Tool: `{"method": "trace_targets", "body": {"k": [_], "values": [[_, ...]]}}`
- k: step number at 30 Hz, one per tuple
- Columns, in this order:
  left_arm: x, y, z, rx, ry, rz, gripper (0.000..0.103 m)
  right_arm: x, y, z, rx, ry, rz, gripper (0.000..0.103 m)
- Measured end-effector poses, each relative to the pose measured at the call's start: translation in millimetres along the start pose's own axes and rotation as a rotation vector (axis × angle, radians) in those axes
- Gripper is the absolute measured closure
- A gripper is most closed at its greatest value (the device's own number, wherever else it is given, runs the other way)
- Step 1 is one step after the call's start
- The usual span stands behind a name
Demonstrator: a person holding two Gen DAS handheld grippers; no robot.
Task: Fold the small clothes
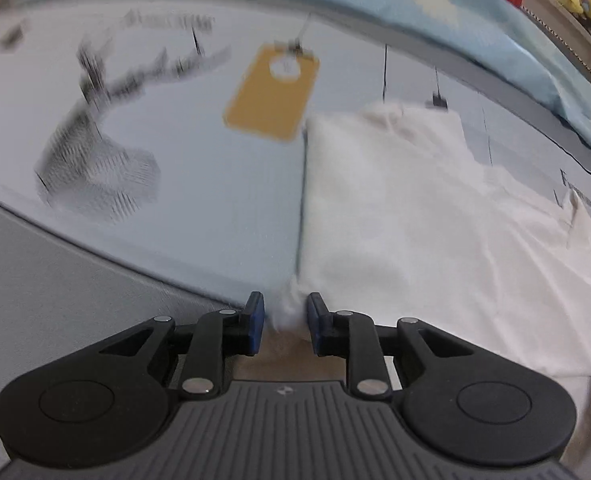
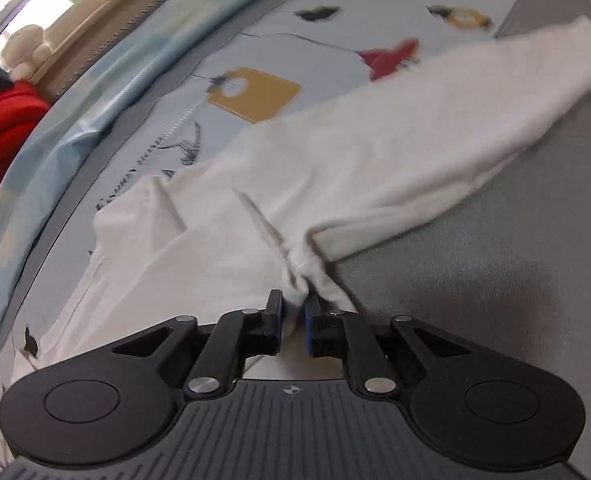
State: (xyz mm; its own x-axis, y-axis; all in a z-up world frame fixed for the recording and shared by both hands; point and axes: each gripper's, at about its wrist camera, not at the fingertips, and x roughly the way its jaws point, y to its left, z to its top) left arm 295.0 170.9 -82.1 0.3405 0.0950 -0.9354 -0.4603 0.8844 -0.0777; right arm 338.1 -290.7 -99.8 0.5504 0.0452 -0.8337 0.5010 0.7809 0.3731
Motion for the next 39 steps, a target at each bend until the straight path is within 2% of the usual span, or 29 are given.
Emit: {"method": "trace_targets", "body": {"k": [1, 2, 3, 5, 7, 8, 9, 10, 12, 13, 16, 18, 20, 21, 23, 24, 29, 31, 39], "values": [[-5, -2, 1, 0.005, -0.030, 0.033, 0.079, -2, 4, 2, -0.027, -0.011, 0.009, 0.089], [-11, -3, 1, -0.010, -0.056, 0.035, 0.079, -5, 8, 5, -0.052, -0.030, 0.024, 0.085], [-15, -3, 1, -0.043, -0.072, -0.006, 0.079, -7, 11, 7, -0.066, -0.046, 0.049, 0.080], [-18, -1, 1, -0.107, -0.063, -0.123, 0.079, -6, 11, 11, -0.064, -0.044, 0.081, 0.080], [-12, -1, -3, -0.125, -0.024, -0.165, 0.079, 1, 6, 12, -0.062, -0.006, 0.062, 0.086], [-2, -2, -6, -0.107, 0.032, -0.127, 0.080, 3, 4, 11, -0.061, 0.011, 0.042, 0.091], [7, -2, -8, -0.109, 0.069, -0.095, 0.085, 8, 3, 14, -0.054, 0.025, 0.036, 0.091], [12, 1, -10, -0.129, 0.082, -0.089, 0.094, 7, -1, 13, -0.045, 0.034, 0.043, 0.091], [4, 1, -8, -0.148, 0.060, -0.081, 0.094, 5, -1, 16, -0.046, 0.030, 0.048, 0.091], [-6, -2, -7, -0.154, 0.023, -0.098, 0.092, 2, 0, 18, -0.049, 0.017, 0.050, 0.091], [-23, -18, -5, -0.088, -0.050, -0.157, 0.086, -12, 0, 21, -0.068, -0.073, 0.061, 0.090], [-12, -22, -8, -0.077, 0.008, -0.157, 0.084, -19, 1, 25, -0.102, -0.123, 0.074, 0.090], [6, -23, -16, -0.065, 0.105, -0.096, 0.084, -17, -4, 30, -0.093, -0.105, 0.107, 0.089], [8, -23, -19, -0.071, 0.108, -0.088, 0.084, -12, -8, 33, -0.078, -0.066, 0.112, 0.088], [1, -25, -17, -0.064, 0.082, -0.087, 0.083, -2, -19, 36, -0.061, 0.003, 0.050, 0.085], [-4, -31, -11, -0.054, 0.059, -0.097, 0.081, -1, -25, 38, -0.046, 0.007, 0.024, 0.079], [-26, -63, -11, 0.079, -0.030, -0.092, 0.069, -15, -42, 55, -0.039, -0.047, 0.011, 0.069], [-25, -77, -11, 0.103, -0.028, -0.100, 0.065, -20, -49, 58, -0.048, -0.058, 0.008, 0.065], [-21, -103, -22, 0.167, -0.024, -0.116, 0.062, -28, -79, 70, -0.007, -0.060, -0.014, 0.065]]}}
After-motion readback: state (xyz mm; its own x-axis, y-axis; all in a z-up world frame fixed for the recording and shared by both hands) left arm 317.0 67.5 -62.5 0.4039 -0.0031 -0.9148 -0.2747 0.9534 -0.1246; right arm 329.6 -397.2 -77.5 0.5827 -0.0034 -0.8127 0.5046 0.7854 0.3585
